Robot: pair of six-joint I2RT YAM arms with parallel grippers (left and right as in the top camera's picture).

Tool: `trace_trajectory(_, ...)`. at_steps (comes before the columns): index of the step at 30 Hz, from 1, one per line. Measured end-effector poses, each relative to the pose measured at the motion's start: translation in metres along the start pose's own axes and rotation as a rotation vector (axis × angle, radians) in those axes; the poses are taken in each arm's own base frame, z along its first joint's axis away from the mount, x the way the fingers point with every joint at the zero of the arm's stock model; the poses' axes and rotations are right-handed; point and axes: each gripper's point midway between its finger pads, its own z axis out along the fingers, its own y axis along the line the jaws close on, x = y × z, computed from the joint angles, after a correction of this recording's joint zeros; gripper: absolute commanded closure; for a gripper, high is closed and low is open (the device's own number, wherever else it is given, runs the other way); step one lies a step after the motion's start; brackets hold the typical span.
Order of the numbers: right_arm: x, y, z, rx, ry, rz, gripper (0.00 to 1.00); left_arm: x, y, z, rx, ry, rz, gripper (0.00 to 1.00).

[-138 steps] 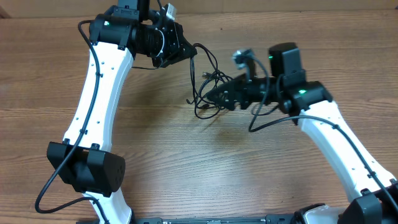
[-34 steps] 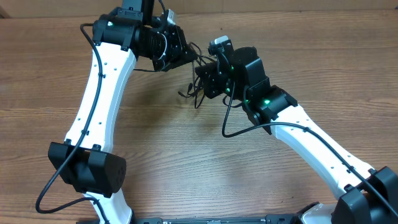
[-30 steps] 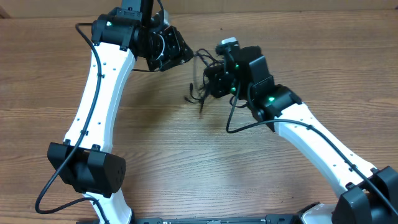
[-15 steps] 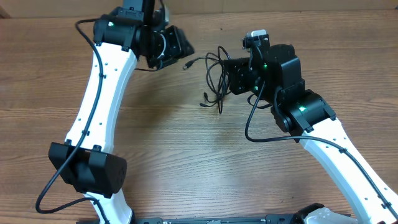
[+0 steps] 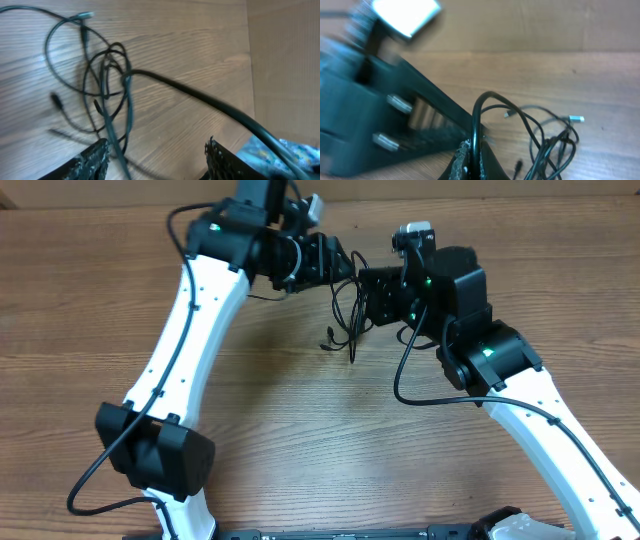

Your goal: Untangle cables

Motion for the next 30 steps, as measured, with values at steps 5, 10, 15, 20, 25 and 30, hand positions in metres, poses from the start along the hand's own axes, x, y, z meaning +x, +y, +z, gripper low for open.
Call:
trace_trajectory(5, -0.029, 0.022, -0.013, -0.068, -0.043, -0.011, 0.96, 0.012, -0.001, 0.047, 0.006, 0.074, 0.021, 0.41)
trace_trajectory(10, -0.040, 0.030, -0.023, -0.082, -0.047, -0.014, 0.96, 0.026, 0.024, 0.103, -0.023, 0.166, -0.006, 0.43)
trace_trajectory(15, -0.080, 0.031, -0.046, -0.074, -0.134, -0.028, 0.96, 0.035, 0.053, 0.137, -0.057, 0.222, -0.046, 0.45)
trace_trajectory(20, -0.162, -0.017, -0.112, 0.061, -0.355, -0.022, 0.96, 0.048, 0.086, 0.154, -0.161, 0.266, -0.085, 0.47)
trace_trajectory(25, -0.192, -0.071, -0.157, 0.202, -0.458, 0.009, 0.96, 0.051, 0.106, 0.149, -0.275, 0.264, -0.090, 0.48)
trace_trajectory(30, -0.206, -0.135, -0.203, 0.388, -0.545, 0.054, 0.96, 0.057, 0.132, 0.141, -0.430, 0.269, -0.089, 0.48)
